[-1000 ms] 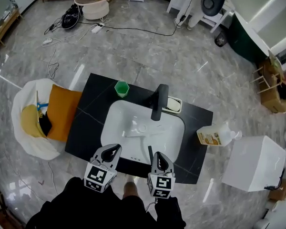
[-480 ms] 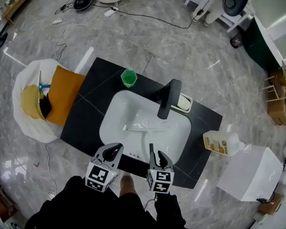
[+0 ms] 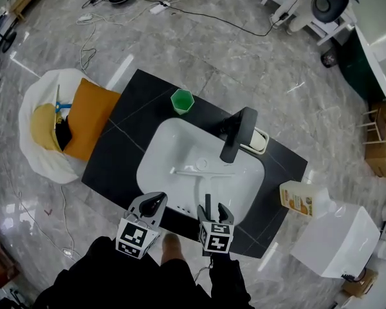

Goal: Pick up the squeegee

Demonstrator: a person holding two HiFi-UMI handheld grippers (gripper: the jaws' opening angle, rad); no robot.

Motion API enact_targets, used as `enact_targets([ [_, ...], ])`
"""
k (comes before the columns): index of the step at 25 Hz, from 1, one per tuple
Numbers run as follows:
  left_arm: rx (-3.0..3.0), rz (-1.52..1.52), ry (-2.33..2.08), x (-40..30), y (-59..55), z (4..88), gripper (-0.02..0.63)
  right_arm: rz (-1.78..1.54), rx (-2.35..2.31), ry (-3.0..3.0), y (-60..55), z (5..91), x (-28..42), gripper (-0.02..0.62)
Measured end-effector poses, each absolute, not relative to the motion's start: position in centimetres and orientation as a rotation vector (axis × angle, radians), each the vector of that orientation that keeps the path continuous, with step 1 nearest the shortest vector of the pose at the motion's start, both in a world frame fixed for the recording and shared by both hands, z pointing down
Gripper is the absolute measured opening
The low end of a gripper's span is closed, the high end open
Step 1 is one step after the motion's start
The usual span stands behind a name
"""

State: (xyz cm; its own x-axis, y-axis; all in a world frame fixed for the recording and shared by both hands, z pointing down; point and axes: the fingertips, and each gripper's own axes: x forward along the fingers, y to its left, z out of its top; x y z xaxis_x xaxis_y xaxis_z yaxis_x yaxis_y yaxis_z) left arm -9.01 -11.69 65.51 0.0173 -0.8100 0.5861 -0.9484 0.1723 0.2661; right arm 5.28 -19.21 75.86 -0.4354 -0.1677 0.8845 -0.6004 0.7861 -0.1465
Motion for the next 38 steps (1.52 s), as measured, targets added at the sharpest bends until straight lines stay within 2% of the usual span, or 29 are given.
enact_targets([
  [5, 1.638, 0.271, -1.818, -9.4, -11.3, 66.4, 0.028, 0.577, 0.542, -1.936, -18.9, 77.5, 5.1, 0.309],
  [13, 1.629, 0.254, -1.807, -9.3, -11.5, 66.8, 0.028, 0.589, 0.518, -1.862, -18.8, 78.6, 5.5, 0.190],
  [17, 1.624, 0.244, -1.810, -9.4, -11.7, 66.9, 0.028, 0.602, 0.507, -1.851, -18.9, 78.8, 5.6, 0.171],
  [21, 1.622, 0.248, -1.812, -9.3, -11.7, 67.1, 0.028, 0.567, 0.515, -1.840, -19.1, 78.8, 5.8, 0.126],
  [38, 1.632, 0.256, -1.819, -9.4, -11.1, 66.2, 0.028, 0.592, 0.568, -1.848, -19.4, 78.5, 6.1, 0.110],
])
